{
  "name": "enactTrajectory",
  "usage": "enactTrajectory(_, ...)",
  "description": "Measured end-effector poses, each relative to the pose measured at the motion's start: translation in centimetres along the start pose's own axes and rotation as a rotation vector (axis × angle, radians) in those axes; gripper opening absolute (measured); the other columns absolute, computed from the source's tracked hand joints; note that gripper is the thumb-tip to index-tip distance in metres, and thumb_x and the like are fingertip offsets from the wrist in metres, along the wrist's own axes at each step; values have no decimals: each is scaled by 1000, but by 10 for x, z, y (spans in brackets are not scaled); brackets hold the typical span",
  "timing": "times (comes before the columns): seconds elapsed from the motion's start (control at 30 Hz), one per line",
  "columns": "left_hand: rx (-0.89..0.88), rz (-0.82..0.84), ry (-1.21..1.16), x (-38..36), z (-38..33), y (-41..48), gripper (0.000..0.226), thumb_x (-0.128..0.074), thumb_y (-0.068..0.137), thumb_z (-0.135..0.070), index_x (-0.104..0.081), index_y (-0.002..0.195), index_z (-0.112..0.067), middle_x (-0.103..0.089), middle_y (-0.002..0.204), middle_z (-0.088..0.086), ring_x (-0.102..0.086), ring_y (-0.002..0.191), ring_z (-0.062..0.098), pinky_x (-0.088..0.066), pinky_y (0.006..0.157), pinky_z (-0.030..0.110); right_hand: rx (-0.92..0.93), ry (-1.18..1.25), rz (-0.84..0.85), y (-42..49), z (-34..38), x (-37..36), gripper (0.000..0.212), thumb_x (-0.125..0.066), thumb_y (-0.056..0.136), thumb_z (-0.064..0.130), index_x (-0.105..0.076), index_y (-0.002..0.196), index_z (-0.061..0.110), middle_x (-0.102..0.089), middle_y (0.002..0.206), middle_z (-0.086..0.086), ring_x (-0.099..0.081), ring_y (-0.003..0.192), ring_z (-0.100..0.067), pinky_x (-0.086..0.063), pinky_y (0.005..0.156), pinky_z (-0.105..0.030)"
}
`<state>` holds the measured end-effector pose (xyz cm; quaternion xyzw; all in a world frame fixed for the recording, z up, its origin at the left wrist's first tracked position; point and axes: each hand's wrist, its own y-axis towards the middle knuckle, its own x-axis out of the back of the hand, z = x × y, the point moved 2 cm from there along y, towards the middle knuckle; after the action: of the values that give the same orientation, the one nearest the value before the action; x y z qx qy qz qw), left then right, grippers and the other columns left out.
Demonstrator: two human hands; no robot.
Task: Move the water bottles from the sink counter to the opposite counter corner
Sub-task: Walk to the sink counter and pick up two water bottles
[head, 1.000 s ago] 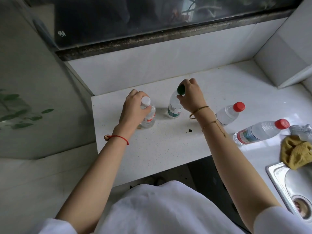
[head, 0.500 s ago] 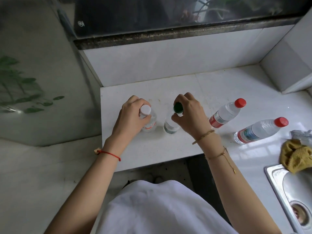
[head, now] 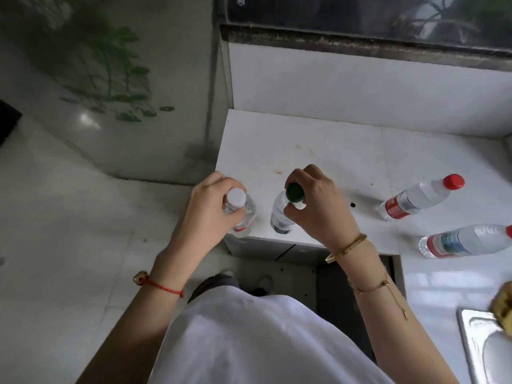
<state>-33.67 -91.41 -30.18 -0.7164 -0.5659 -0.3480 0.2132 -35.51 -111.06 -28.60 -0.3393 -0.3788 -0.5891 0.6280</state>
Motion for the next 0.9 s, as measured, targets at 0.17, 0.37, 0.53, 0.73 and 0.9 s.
enactTrajectory(0.17,104,-112,31,28,30,-44,25,-76,69,-9,-69,91,-18,-61,93,-4,-58,73,8,-41,68,8,156,-35,124,2,47,-26,25,-68,75,12,-57,97,11,-52,102,-7,-55,75,-26,-46,67,-26)
enactTrajectory(0.37,223,-271,54,71,69,-94,26,-74,66,-10,-69,90,-17,-63,93,0,-60,77,15,-52,71,35,338,-58,249,12,116,-64,27,-68,72,9,-58,97,10,-54,100,-9,-56,74,-28,-41,64,-26)
enactTrajectory(0.53,356,-365,40,113,111,-144,29,-78,66,-9,-68,93,-17,-63,96,-1,-58,77,12,-55,71,33,478,-40,340,17,187,-108,25,-68,72,10,-59,95,11,-54,98,-8,-55,74,-26,-44,64,-26)
enactTrajectory(0.73,512,-451,61,168,166,-207,30,-82,69,-16,-66,95,-17,-64,97,1,-61,82,15,-58,76,35,617,-28,433,19,286,-169,27,-67,72,11,-57,96,12,-52,97,-6,-56,73,-25,-54,69,-37)
enactTrajectory(0.9,609,-527,76,212,210,-258,30,-82,70,-11,-68,96,-10,-65,97,4,-61,80,17,-59,74,37,718,5,494,16,364,-218,25,-69,70,10,-57,93,11,-53,95,-7,-56,71,-26,-54,68,-40)
